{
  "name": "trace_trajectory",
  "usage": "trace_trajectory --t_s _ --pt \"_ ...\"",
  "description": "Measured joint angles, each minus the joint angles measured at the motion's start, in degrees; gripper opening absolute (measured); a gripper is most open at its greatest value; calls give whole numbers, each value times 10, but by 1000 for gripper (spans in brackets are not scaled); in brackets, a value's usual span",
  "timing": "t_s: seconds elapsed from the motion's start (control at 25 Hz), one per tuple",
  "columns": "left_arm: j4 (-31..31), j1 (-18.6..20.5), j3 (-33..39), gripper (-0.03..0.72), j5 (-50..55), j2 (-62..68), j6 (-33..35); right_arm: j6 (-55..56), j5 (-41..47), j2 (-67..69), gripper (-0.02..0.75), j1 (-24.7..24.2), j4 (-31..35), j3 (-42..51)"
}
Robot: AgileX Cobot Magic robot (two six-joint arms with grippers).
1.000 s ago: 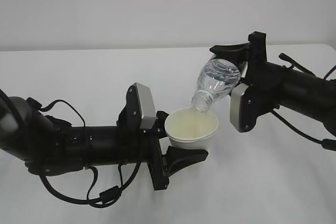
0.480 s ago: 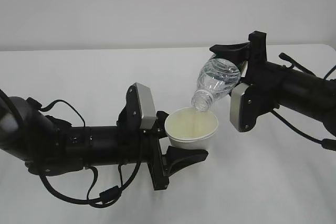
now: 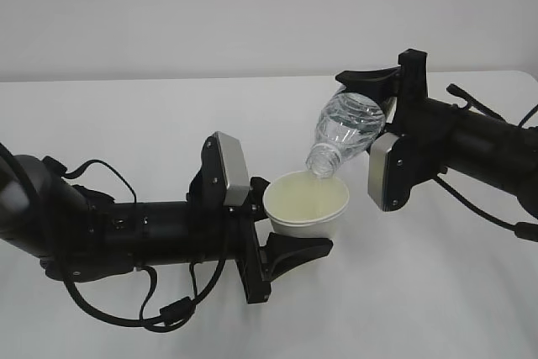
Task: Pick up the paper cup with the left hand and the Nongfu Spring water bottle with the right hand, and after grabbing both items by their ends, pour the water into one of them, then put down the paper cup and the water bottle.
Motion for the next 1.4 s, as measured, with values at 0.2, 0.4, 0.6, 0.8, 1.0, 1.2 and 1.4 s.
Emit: trace_trajectory --t_s 0.2,0.4,0.6,0.8,1.0,1.2,1.4 --pt "-1 0 0 447 0 0 0 0 0 0 459 0 0 0" --pt "-3 0 0 447 0 0 0 0 -5 0 459 0 0 0" --pt "-4 0 0 446 0 0 0 0 -8 0 459 0 0 0" --pt "-5 0 0 445 0 0 0 -1 -8 0 459 0 0 0" --pt "-5 0 0 441 0 0 0 -2 -8 0 459 0 0 0" --pt "-6 0 0 440 0 0 0 -5 -8 0 459 0 0 0" --pt "-6 0 0 439 0 0 0 -7 -8 0 459 0 0 0"
